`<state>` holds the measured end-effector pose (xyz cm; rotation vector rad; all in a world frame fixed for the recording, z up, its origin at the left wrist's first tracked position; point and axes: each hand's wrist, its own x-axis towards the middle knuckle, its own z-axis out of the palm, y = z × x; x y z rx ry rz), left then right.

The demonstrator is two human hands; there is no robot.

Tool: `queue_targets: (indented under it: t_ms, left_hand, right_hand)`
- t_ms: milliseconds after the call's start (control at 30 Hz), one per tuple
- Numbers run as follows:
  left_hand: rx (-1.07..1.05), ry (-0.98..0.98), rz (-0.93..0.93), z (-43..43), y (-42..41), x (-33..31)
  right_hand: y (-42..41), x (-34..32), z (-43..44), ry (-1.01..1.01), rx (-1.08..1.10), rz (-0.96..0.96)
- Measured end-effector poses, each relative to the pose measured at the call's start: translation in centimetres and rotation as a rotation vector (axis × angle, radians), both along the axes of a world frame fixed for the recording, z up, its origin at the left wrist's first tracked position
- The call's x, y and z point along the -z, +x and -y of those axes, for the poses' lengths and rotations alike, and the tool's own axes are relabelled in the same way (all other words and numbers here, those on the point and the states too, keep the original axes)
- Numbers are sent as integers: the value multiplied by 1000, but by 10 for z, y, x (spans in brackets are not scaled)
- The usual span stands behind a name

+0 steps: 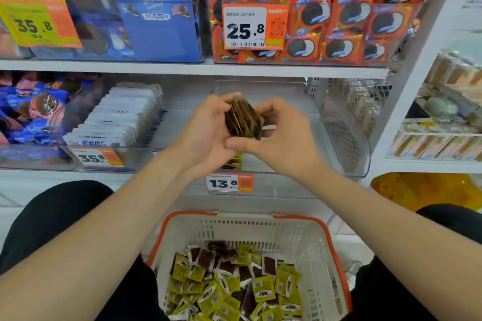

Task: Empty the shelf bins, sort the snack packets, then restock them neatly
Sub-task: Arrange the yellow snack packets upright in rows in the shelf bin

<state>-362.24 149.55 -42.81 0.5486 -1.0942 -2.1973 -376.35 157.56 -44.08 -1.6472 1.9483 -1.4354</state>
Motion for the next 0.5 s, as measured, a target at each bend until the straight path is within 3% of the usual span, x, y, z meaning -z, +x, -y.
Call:
queue_targets:
  t_ms: [300,333,400,467,500]
  left_hand:
    - [156,-256,500,26,-18,15]
    - [133,-352,606,28,-20,15]
    - [98,-838,873,38,-23,20]
    - [272,-1309,1073,50,-28,22]
    - [402,-1450,1150,55,-30,24]
  right_hand:
    - [-40,13,38,68,27,-200]
    - [-48,14,43,119,42,-220]
    - [-68,14,53,305,44,-300]
    - [-87,15,57,518,-7,-430]
    - [-94,15,56,599,-37,-469]
